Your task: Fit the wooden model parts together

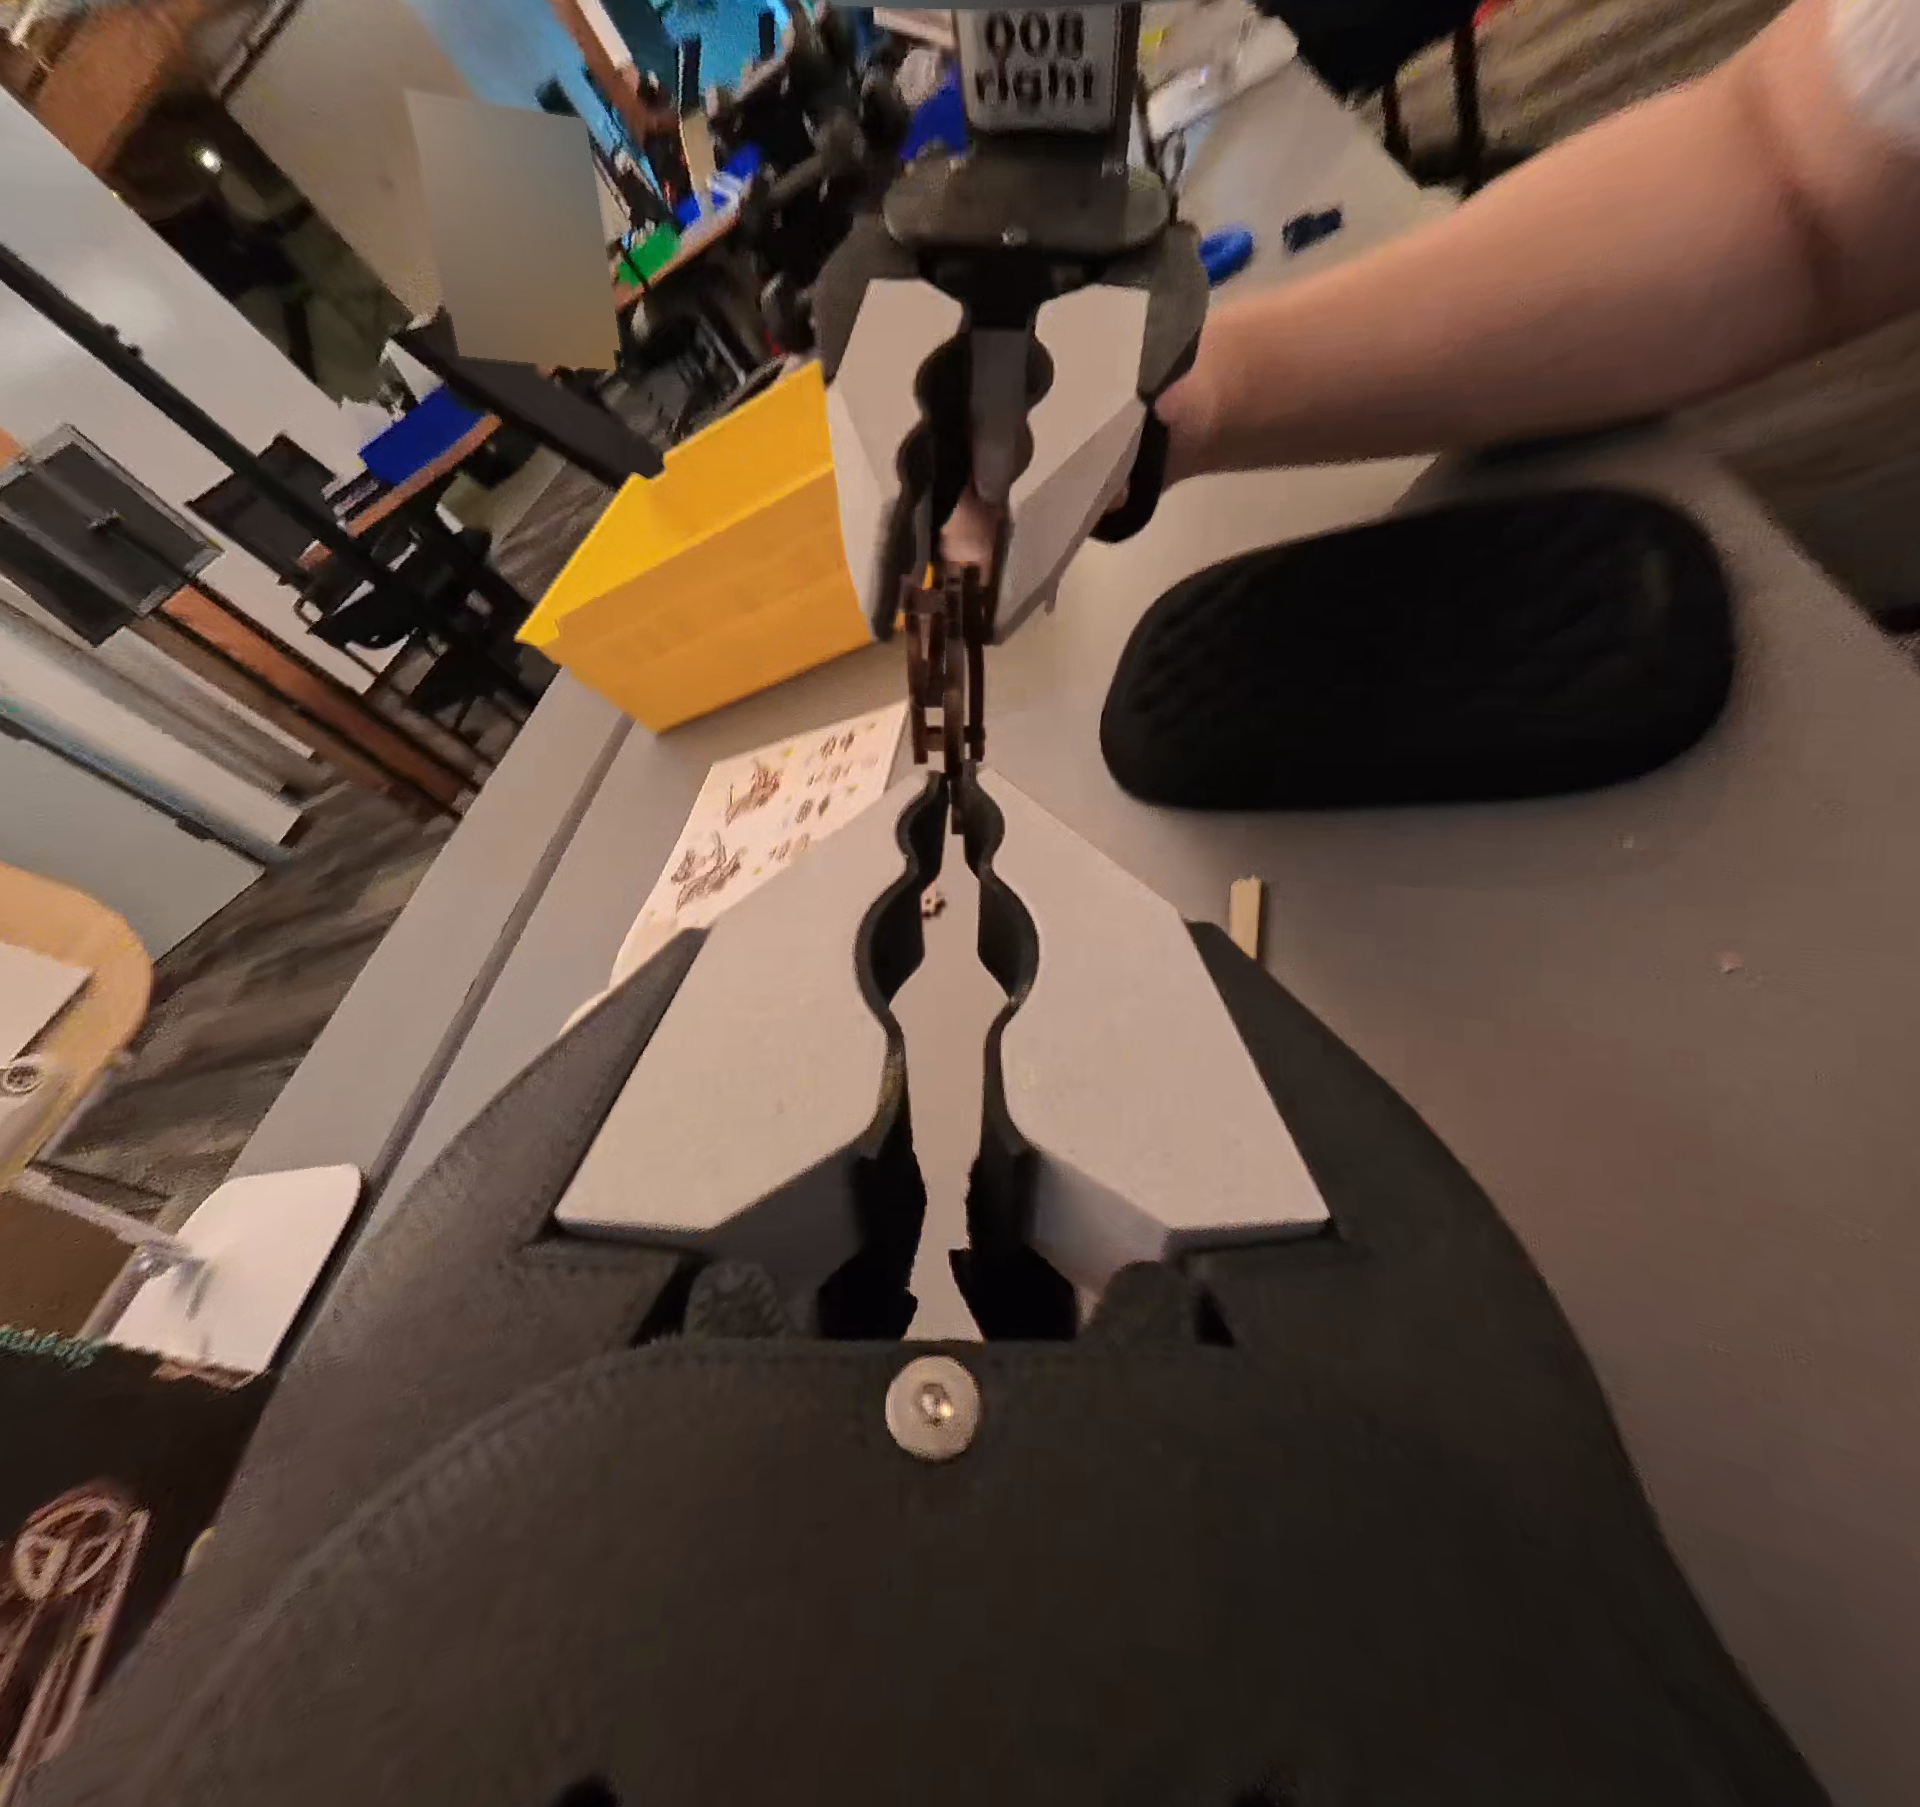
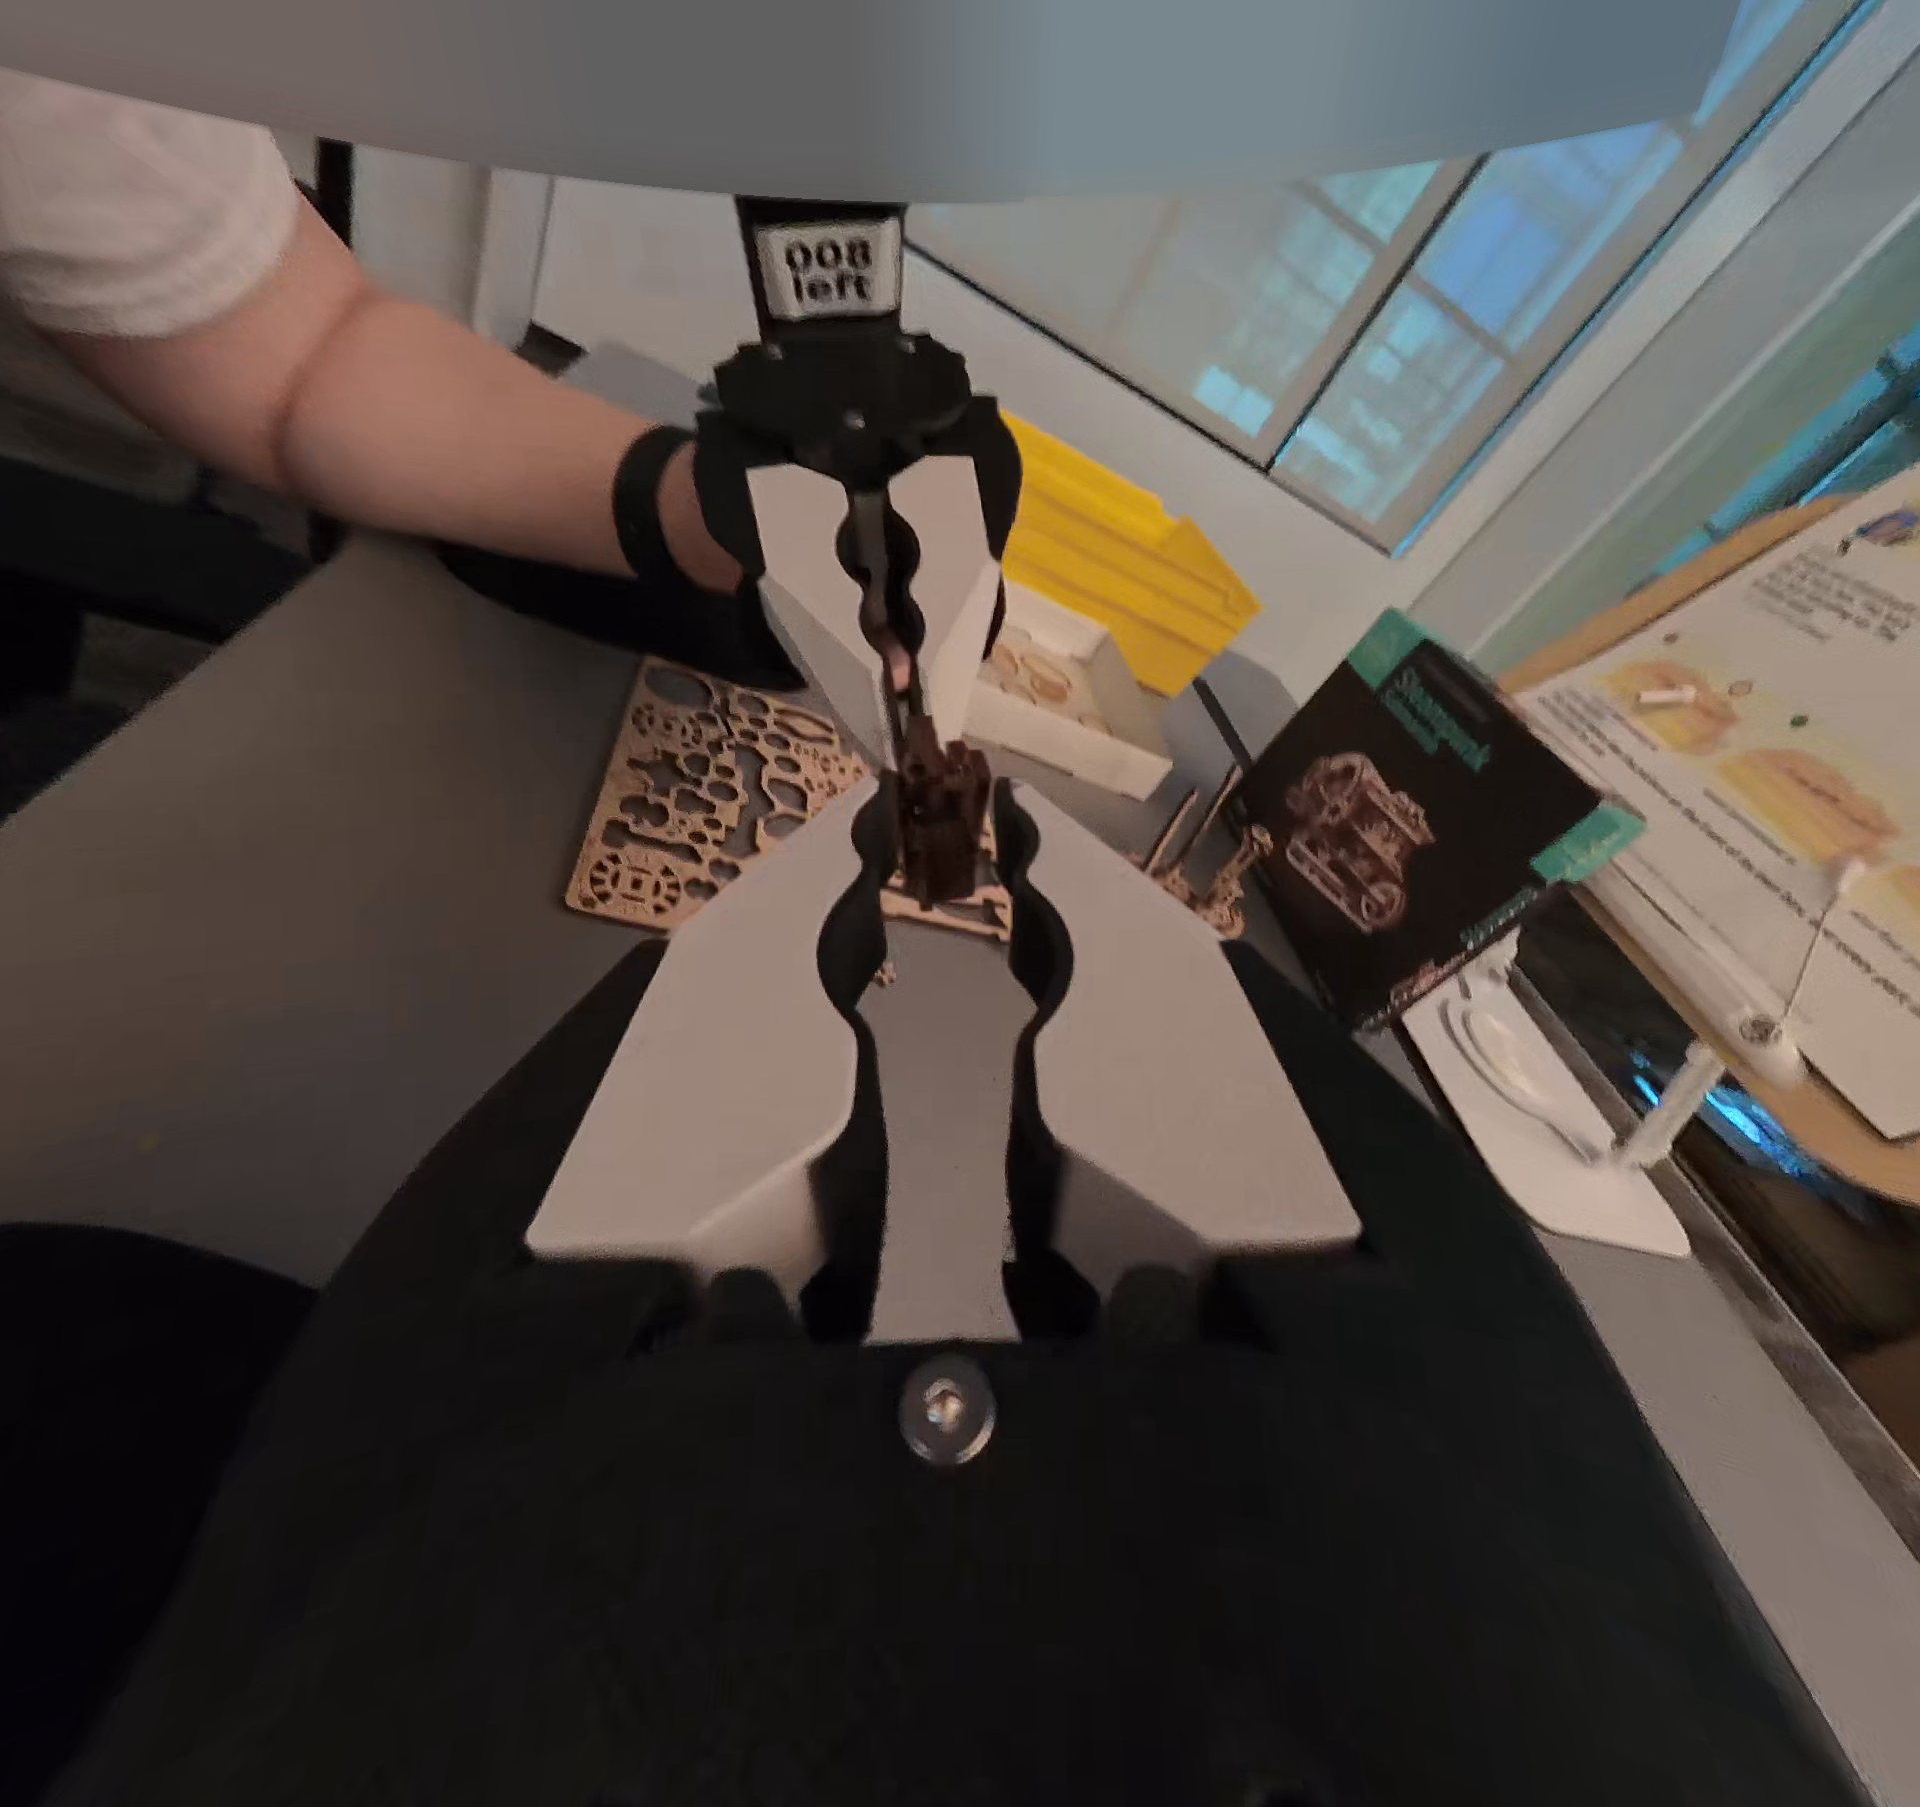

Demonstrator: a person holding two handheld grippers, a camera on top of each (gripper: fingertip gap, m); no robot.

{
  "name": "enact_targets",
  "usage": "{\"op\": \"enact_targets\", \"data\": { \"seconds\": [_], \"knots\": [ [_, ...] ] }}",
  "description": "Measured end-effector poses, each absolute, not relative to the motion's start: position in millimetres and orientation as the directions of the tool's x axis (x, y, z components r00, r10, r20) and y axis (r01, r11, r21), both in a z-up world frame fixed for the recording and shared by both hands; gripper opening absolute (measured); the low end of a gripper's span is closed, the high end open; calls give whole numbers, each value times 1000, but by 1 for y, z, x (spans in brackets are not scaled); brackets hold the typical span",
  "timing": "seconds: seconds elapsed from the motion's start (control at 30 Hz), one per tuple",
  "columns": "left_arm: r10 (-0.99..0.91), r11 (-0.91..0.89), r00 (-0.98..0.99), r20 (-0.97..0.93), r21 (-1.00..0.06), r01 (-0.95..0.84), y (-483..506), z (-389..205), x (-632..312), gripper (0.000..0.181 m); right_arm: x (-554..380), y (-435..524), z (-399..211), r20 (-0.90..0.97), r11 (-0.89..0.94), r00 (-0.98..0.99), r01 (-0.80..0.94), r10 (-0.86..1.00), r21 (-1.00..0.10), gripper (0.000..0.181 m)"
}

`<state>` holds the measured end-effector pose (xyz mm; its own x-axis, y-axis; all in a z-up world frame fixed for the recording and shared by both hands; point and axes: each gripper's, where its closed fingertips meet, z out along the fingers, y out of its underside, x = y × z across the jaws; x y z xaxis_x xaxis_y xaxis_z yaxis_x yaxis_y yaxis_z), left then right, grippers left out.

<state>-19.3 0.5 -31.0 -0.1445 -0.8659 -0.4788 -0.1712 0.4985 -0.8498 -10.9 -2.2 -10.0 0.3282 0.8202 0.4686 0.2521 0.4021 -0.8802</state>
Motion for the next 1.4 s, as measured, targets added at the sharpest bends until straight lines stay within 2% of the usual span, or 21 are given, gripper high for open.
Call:
{"op": "enact_targets", "data": {
  "seconds": [0.13,0.37,0.4,0.47,0.5,0.7,0.8,1.1,1.23,1.4],
  "knots": [
    [-892,440,-163,-421,-892,-104,-6,-20,-22,1,-15,-10,-2,493,435,318,239,810,-868,13],
    [-877,473,-140,-459,-876,-92,-2,-20,-23,1,-17,-8,-1,506,427,344,283,791,-859,12],
    [-873,483,-122,-472,-870,-95,1,-20,-23,5,-18,-7,-3,520,430,351,304,779,-850,12],
    [-874,485,-88,-478,-870,-90,3,-15,-23,26,-18,-3,-7,550,434,358,357,754,-827,12],
    [-878,477,-96,-470,-876,-78,0,-12,-24,29,-19,-3,-9,569,441,353,380,743,-813,12],
    [-823,567,-115,-557,-819,-87,-14,-15,-20,24,-30,-6,-23,635,459,298,486,713,-744,13],
    [-810,584,-147,-568,-806,-102,-19,-23,-19,15,-32,-5,-29,647,451,286,522,707,-724,12],
    [-820,564,-187,-541,-819,-106,-21,-23,-22,13,-36,-8,-29,578,420,287,457,764,-784,13],
    [-792,609,-178,-584,-778,-153,-16,-33,-21,13,-32,-2,-39,623,425,266,535,736,-731,13],
    [-792,607,-180,-584,-784,-127,-20,-28,-23,8,-27,4,-43,665,426,263,593,699,-683,13]
  ]
}}
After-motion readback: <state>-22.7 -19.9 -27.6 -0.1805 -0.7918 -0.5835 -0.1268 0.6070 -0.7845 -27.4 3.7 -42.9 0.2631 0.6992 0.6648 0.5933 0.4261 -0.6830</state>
